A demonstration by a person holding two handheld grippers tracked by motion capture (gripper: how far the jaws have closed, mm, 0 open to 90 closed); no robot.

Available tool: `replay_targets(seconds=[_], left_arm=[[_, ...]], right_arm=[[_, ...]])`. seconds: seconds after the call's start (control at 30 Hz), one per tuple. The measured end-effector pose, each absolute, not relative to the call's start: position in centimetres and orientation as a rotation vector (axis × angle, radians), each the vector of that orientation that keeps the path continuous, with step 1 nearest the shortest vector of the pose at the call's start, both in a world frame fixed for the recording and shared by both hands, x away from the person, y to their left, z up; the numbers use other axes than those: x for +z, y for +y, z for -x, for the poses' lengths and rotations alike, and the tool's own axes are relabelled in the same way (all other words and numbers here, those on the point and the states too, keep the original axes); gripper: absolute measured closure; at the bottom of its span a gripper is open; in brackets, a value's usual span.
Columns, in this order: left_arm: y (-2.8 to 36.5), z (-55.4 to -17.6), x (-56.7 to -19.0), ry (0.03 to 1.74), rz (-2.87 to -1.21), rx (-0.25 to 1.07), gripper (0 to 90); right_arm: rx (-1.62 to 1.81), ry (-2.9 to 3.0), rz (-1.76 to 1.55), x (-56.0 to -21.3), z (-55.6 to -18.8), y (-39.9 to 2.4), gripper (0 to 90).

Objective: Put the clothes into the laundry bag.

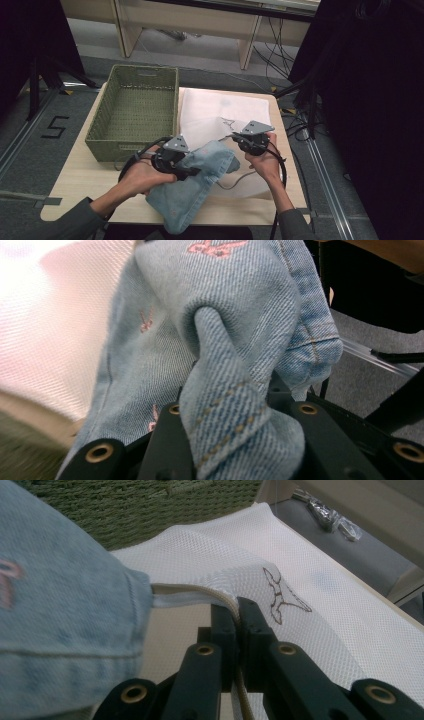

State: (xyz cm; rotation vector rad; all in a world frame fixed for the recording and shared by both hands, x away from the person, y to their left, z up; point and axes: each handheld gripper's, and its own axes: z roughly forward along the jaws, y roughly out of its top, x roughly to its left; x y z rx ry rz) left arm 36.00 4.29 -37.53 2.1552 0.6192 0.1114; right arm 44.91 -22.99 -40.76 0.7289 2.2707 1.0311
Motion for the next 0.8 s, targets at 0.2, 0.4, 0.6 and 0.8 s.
replay_targets(seconds=[0.2,0.4,0.6,0.8], left_arm=[[1.7,-36.8,-39.4,0.632,-2.167,0.086,72.9],[0.1,-36.0,-40.1,0.584,-2.202,0.093,72.6],[0.0,-35.5,-39.2,0.567,-2.179,0.078,72.6],[-1.1,-38.3,-41.5,0.652,-2.216,0.078,72.0]], right_arm=[[1.029,2.271,-0.738,-40.8,-44.8,-23.0,87.8],[1.036,2.255,-0.753,-40.8,-44.8,-23.0,87.9],[1.040,2.256,-0.756,-40.7,-44.9,-23.2,87.9],[1.033,2.258,-0.736,-40.6,-44.8,-22.9,87.8]])
